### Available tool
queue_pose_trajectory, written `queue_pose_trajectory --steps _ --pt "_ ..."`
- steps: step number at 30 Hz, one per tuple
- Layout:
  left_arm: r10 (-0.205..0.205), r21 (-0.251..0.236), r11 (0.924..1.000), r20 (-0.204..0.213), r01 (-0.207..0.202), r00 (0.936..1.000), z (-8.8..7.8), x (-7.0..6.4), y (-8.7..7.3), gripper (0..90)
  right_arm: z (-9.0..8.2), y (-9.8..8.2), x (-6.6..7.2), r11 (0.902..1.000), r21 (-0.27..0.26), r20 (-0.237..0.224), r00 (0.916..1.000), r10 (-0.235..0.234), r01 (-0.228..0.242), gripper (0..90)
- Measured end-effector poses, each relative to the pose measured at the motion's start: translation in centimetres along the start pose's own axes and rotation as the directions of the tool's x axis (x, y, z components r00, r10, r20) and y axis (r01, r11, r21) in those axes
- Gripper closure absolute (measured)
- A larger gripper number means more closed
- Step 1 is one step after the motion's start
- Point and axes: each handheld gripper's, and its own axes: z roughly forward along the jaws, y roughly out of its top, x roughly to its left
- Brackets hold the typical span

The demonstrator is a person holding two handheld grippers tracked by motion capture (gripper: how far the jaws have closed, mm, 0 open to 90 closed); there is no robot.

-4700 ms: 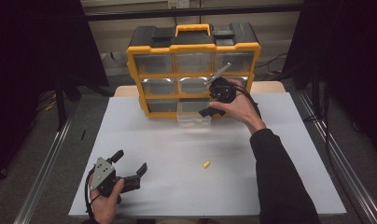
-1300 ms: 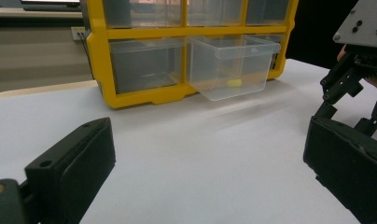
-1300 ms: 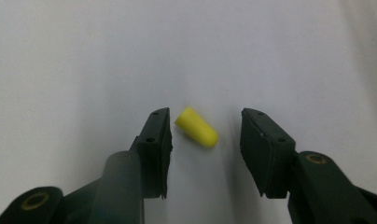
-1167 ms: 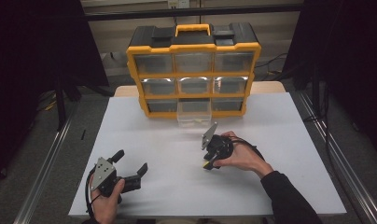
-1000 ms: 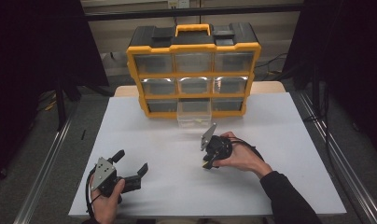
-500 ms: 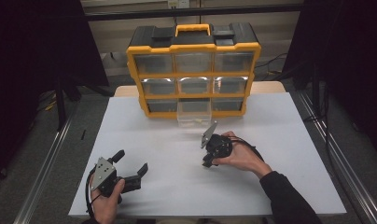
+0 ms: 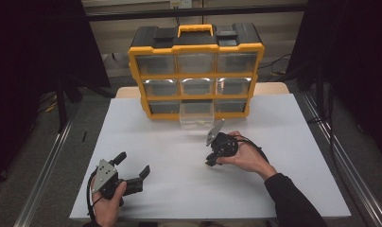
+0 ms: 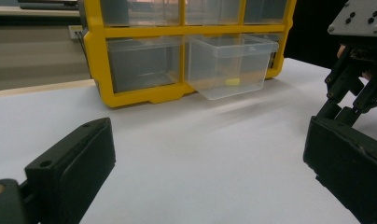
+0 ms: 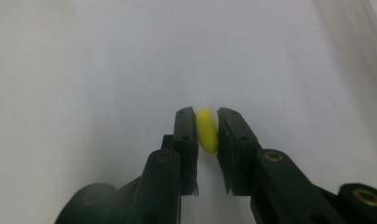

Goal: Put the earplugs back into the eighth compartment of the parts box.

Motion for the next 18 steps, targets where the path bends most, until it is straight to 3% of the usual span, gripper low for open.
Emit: queue_pose_trajectory --steps 18 --pt "0.000 -0.002 1.0000 -0.002 0.000 1.0000 -0.03 0.00 0.01 2.2 -0.96 -0.04 -0.09 0.9988 -0.046 0.009 0.9999 0.015 -0.014 81.7"
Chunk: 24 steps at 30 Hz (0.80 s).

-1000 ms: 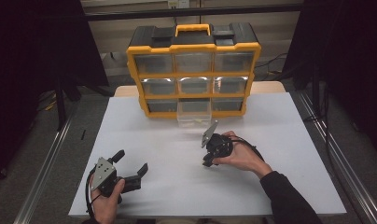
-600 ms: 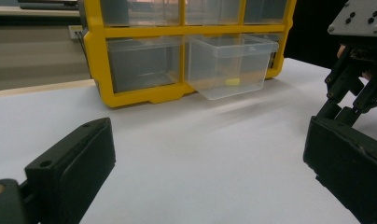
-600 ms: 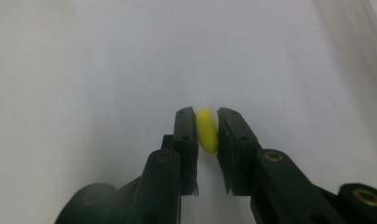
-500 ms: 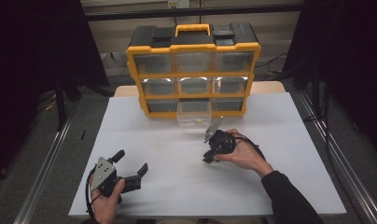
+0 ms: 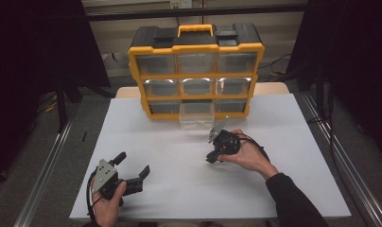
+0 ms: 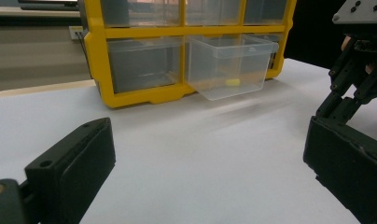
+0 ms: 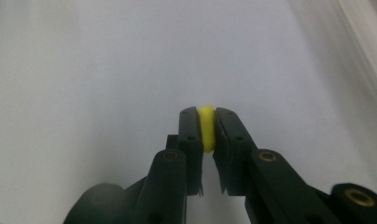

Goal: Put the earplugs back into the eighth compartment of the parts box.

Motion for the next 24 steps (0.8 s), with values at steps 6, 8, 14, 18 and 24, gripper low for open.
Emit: queue_pose_trajectory --steps 6,8,14,18,24 --pt "0.001 0.001 1.0000 0.001 -0.001 1.0000 0.0 0.0 0.0 2.2 -0.5 0.0 -0.1 0.9997 -0.025 0.016 0.9998 0.006 -0.005 82.2" --pt "0.002 0.001 1.0000 0.000 -0.002 1.0000 0.0 0.0 0.0 2.2 -0.8 0.0 -0.1 0.9993 -0.038 0.019 0.9998 0.009 -0.008 82.3" --pt "-0.001 0.000 1.0000 -0.002 0.001 1.0000 0.0 0.0 0.0 2.2 -1.6 0.1 -0.1 0.9977 -0.067 0.032 0.9994 0.013 -0.011 82.6" --pt "0.004 0.001 1.0000 -0.002 -0.004 1.0000 0.0 0.0 0.0 2.2 -1.8 0.2 0.0 0.9972 -0.074 0.031 0.9994 0.015 -0.013 82.7" --pt "0.002 -0.001 1.0000 -0.003 -0.002 1.0000 0.0 0.0 0.0 2.2 -2.8 0.5 0.1 0.9940 -0.109 0.048 0.9988 0.013 -0.008 82.9"
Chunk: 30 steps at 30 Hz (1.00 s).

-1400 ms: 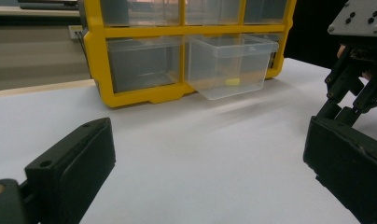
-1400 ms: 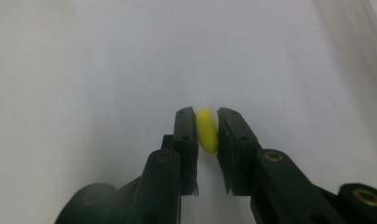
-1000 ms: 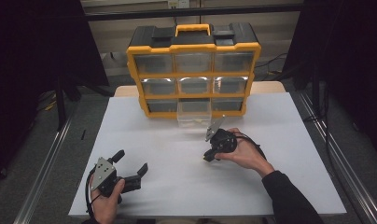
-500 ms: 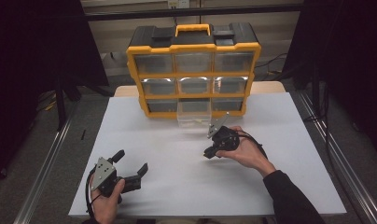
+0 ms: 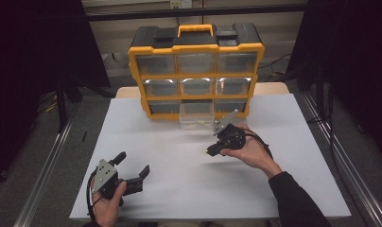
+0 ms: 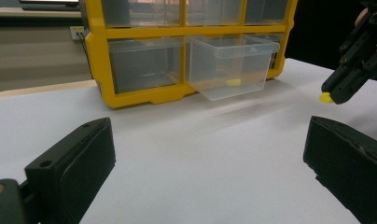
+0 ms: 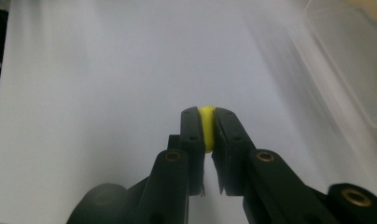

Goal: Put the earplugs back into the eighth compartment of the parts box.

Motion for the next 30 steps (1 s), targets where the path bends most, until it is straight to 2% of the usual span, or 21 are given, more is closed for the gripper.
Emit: queue_pose_trajectory --steps 14,30 --pt "-0.002 -0.001 1.0000 -0.003 0.002 1.0000 0.0 0.0 0.0 2.2 -1.3 1.8 -0.1 0.9987 -0.048 0.023 0.9996 -0.018 0.019 83.0" --pt "-0.005 -0.004 1.0000 0.000 0.005 1.0000 0.0 0.0 0.0 2.2 -2.8 4.0 -0.7 0.9977 -0.059 0.043 0.9986 -0.029 0.032 83.0"
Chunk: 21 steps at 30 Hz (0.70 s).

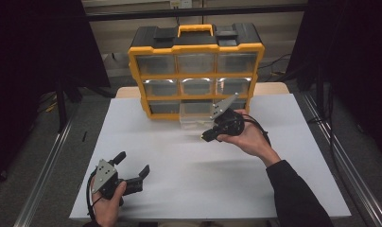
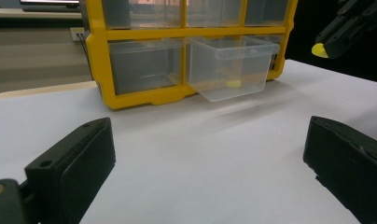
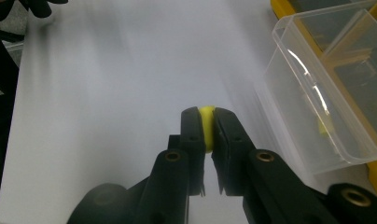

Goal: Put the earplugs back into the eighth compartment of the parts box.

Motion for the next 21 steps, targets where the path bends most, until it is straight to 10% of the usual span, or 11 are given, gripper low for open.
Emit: queue_pose_trajectory --steps 21 --pt "0.017 -0.017 0.9997 0.014 -0.017 0.9998 -0.1 0.1 0.1 2.0 -1.6 3.3 -2.0 0.9996 0.029 0.063 0.9980 -0.007 0.006 82.9"
